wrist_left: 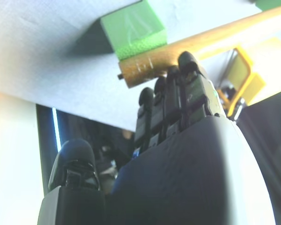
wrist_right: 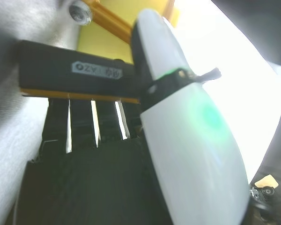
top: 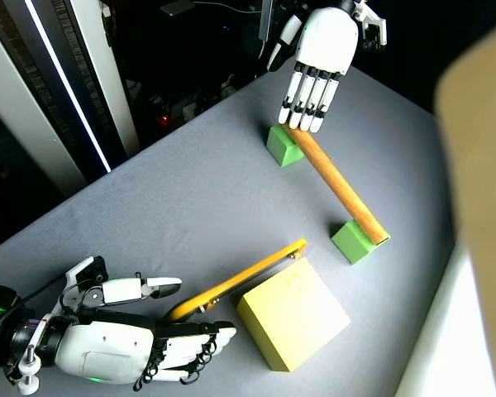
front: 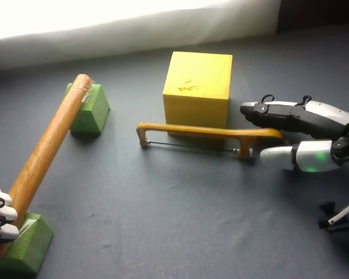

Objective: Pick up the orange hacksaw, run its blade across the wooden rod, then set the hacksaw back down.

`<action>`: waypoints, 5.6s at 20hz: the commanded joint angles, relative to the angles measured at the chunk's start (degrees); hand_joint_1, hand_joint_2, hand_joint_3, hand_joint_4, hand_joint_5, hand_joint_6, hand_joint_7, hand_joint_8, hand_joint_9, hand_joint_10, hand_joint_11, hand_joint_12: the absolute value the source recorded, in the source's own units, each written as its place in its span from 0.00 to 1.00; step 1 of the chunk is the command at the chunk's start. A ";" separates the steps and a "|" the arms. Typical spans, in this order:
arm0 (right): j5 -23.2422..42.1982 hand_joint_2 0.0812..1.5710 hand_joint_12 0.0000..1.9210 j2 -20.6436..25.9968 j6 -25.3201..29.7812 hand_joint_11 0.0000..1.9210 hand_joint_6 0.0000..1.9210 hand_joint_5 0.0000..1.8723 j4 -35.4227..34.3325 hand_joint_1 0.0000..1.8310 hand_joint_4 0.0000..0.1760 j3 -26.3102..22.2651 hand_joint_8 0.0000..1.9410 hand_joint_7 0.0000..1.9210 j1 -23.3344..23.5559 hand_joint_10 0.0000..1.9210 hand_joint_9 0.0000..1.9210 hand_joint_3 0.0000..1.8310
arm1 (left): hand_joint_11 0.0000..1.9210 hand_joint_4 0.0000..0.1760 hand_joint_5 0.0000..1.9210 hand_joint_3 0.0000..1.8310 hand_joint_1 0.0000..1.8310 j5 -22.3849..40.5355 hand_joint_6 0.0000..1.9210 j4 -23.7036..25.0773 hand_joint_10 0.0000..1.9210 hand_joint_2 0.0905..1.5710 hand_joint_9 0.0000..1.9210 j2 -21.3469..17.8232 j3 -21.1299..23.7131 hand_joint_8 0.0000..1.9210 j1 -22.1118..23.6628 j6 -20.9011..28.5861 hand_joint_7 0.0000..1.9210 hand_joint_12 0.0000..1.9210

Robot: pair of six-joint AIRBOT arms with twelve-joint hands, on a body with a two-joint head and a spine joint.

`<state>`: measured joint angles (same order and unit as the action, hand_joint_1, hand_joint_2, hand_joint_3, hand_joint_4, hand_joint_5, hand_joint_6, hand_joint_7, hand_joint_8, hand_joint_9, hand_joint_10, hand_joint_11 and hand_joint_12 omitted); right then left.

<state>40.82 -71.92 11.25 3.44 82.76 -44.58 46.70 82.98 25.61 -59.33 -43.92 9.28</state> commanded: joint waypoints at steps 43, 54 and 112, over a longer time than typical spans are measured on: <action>51.53 0.71 0.70 4.04 -23.07 0.53 0.53 0.43 -35.79 0.75 0.00 -29.03 0.57 0.47 -2.42 0.67 0.51 0.00 | 0.00 0.00 0.10 0.00 0.07 0.72 0.00 -1.41 0.00 0.80 0.07 0.94 -0.19 0.00 0.58 0.15 0.09 0.22; 52.01 0.72 0.72 -3.34 -27.18 0.51 0.54 0.42 -35.73 0.75 0.00 -28.89 0.57 0.46 3.78 0.70 0.49 0.00 | 0.00 0.00 0.08 0.00 0.07 0.63 0.00 -1.41 0.00 0.81 0.06 1.59 -0.67 0.00 1.15 0.15 0.08 0.19; 44.43 0.72 0.72 -35.67 -32.78 0.51 0.52 0.43 -37.04 0.75 0.00 -1.73 0.57 0.46 8.40 0.71 0.48 0.00 | 0.00 0.00 0.09 0.00 0.07 -0.32 0.00 -1.41 0.00 0.80 0.08 2.34 -0.17 0.00 1.44 -0.39 0.10 0.23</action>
<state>80.16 -107.92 -22.41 -38.13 81.08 -36.80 45.80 82.50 27.59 -59.57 -42.89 8.84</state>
